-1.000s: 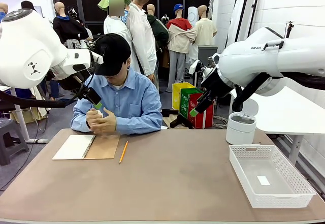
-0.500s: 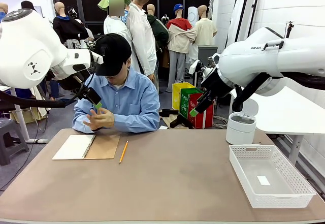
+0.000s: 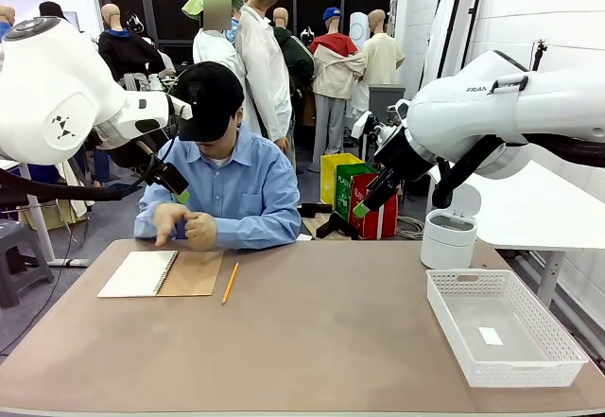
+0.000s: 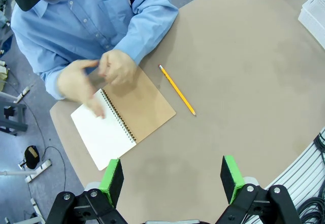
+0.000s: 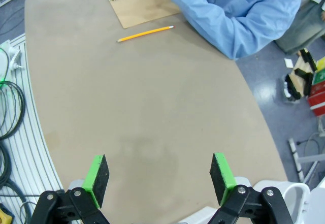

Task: Sort the paper based on its condition.
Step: If a person hands you a paper, place it in the Organizing basket , and if it's crumpled, put it in the Trash can.

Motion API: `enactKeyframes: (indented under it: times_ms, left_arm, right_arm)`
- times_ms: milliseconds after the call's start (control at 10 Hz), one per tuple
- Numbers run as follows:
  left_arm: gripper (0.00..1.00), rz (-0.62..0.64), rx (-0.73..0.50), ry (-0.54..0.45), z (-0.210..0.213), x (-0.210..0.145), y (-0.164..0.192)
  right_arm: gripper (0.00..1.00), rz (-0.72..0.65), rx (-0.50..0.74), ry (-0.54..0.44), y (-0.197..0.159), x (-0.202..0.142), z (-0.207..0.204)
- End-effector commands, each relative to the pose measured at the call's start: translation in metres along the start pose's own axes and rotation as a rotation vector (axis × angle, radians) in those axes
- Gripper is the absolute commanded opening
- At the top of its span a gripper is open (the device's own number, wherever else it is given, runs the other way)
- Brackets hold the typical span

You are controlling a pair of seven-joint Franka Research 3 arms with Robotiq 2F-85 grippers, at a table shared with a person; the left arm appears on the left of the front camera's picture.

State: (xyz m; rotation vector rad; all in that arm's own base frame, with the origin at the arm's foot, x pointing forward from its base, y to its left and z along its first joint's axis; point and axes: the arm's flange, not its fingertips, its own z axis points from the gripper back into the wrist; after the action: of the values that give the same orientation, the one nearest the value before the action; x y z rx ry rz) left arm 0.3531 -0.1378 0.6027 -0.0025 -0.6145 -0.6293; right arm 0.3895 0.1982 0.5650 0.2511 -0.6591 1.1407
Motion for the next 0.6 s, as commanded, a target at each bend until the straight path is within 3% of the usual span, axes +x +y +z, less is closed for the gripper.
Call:
enactKeyframes:
  times_ms: [0,500]
  left_arm:
    - [1.0,-0.005,-0.003,-0.003,0.0009,0.0,0.0006]
    - [1.0,-0.005,-0.003,-0.003,0.0009,0.0,0.0006]
  right_arm:
    - [1.0,-0.008,-0.007,0.007,0.0001,0.0004,-0.0002]
    - [1.0,-0.008,-0.007,0.007,0.0001,0.0004,-0.0002]
